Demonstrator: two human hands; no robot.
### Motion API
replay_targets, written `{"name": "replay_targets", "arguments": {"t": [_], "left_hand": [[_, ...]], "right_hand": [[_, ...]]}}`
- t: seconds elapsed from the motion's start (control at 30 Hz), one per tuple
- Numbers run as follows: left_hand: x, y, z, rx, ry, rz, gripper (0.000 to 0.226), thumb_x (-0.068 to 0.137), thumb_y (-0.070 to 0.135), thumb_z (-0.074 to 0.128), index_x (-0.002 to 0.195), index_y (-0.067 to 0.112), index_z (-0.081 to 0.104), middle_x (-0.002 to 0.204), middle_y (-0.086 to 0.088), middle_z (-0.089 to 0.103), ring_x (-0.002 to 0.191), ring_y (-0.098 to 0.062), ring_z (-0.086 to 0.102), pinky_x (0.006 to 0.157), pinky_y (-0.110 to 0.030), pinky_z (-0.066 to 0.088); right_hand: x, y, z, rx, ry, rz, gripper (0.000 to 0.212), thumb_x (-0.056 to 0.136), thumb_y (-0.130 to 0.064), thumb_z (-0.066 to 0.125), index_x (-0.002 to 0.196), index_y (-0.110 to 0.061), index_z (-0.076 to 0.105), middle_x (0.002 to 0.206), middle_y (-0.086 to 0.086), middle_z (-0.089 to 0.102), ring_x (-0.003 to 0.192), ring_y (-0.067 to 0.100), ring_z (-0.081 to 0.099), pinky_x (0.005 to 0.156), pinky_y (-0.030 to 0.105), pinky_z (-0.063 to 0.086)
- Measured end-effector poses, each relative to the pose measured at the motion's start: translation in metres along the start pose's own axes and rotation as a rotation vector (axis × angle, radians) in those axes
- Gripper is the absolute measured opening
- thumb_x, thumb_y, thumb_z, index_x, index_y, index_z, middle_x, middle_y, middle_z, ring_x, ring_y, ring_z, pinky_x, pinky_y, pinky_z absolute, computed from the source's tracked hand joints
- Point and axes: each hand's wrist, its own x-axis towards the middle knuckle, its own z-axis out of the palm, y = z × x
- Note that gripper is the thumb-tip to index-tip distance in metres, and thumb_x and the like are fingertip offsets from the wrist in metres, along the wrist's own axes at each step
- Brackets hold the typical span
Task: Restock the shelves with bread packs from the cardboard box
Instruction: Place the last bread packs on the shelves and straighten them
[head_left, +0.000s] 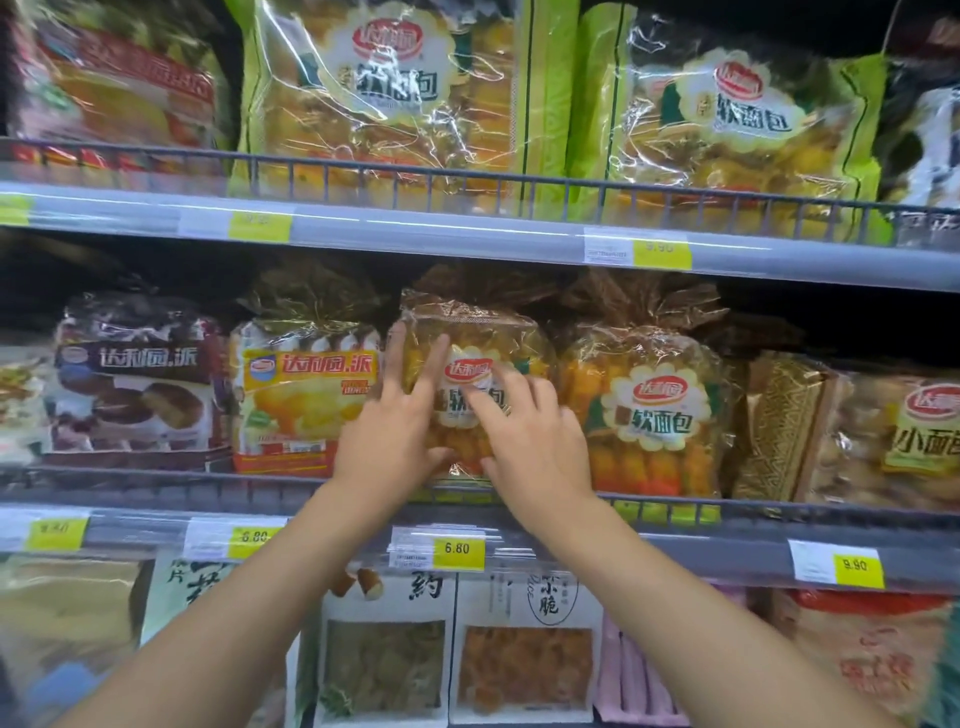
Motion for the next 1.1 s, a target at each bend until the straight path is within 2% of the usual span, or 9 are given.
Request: {"name": "replay_targets", "arguments": {"t": [0.17,0.27,0.37,0.43,0.53,0.67,0.77,0.83,1.1], "left_hand": [[0.006,-0.001,0.008,0.010,0.013,0.029,0.131,0.073,0.051,0.085,0.156,0.044,-0.016,0.165,0.000,-0.030,0.141,-0.040,0.044,0.074,-0.047,0.061],[0.003,-0.002,0.006,0.029,-0.019,0.020,0.130,0.073,0.057,0.082,0.156,0.043,-0.016,0.166,-0.001,-0.027,0.143,-0.043,0.040,0.080,-0.049,0.060],[-0.005,0.005,-0.006,0.127,0.090,0.018,0.125,0.070,0.071,0.075,0.160,0.038,-0.006,0.170,-0.011,-0.011,0.152,-0.047,0.014,0.109,-0.056,0.043],[-0.009,0.019,-0.011,0.135,0.234,0.138,0.115,0.072,0.069,0.074,0.162,0.033,0.010,0.170,-0.014,0.002,0.155,-0.043,0.006,0.121,-0.057,0.027],[-0.004,0.056,-0.008,0.127,0.245,0.409,0.106,0.077,0.059,0.077,0.161,0.033,0.017,0.170,-0.011,0.010,0.156,-0.036,0.005,0.123,-0.056,0.022],[0.009,0.112,0.011,0.164,0.099,0.572,0.112,0.073,0.056,0.080,0.160,0.034,0.013,0.170,-0.009,0.009,0.157,-0.035,0.004,0.123,-0.057,0.020],[0.017,0.134,0.020,0.204,0.037,0.552,0.111,0.077,0.055,0.077,0.160,0.034,0.006,0.171,-0.009,-0.006,0.156,-0.036,-0.006,0.125,-0.053,0.018],[0.019,0.139,0.023,0.208,0.021,0.509,0.108,0.080,0.055,0.075,0.159,0.035,0.005,0.170,-0.008,-0.012,0.156,-0.035,-0.008,0.122,-0.048,0.024],[0.025,0.144,0.031,0.114,-0.003,0.463,0.105,0.082,0.052,0.075,0.159,0.038,0.005,0.170,-0.003,-0.014,0.155,-0.031,-0.018,0.113,-0.046,0.041]], "right_hand": [[0.005,0.002,0.007,0.040,0.002,0.035,0.084,0.067,-0.027,0.090,0.141,-0.032,0.050,0.154,0.005,0.044,0.132,0.030,0.048,0.087,0.042,0.055],[-0.002,0.006,0.002,0.076,0.018,-0.028,0.083,0.074,-0.028,0.086,0.146,-0.030,0.045,0.157,0.006,0.039,0.137,0.028,0.044,0.097,0.042,0.054],[-0.028,0.029,-0.012,0.135,0.132,0.010,0.071,0.082,-0.029,0.080,0.145,-0.028,0.048,0.153,0.005,0.041,0.140,0.026,0.039,0.107,0.043,0.047],[-0.051,0.056,-0.020,0.118,0.285,0.127,0.065,0.081,-0.028,0.079,0.141,-0.027,0.053,0.151,0.004,0.043,0.140,0.027,0.039,0.109,0.046,0.041],[-0.074,0.095,-0.024,0.094,0.360,0.369,0.077,0.077,-0.034,0.083,0.145,-0.027,0.048,0.157,0.009,0.033,0.146,0.033,0.029,0.112,0.055,0.035],[-0.082,0.117,-0.020,0.130,0.150,0.497,0.105,0.074,-0.053,0.082,0.158,-0.039,0.020,0.168,0.003,0.002,0.153,0.034,0.007,0.114,0.062,0.033],[-0.081,0.127,-0.014,0.199,0.069,0.495,0.113,0.071,-0.057,0.082,0.158,-0.042,0.011,0.168,-0.003,-0.003,0.151,0.034,0.014,0.107,0.056,0.045],[-0.076,0.133,-0.013,0.242,0.044,0.495,0.114,0.070,-0.058,0.083,0.156,-0.043,0.011,0.168,-0.007,-0.004,0.148,0.035,0.023,0.107,0.051,0.046],[-0.070,0.145,-0.006,0.336,0.077,0.456,0.114,0.070,-0.043,0.088,0.156,-0.043,0.014,0.168,-0.007,0.001,0.148,0.033,0.027,0.107,0.047,0.045]]}}
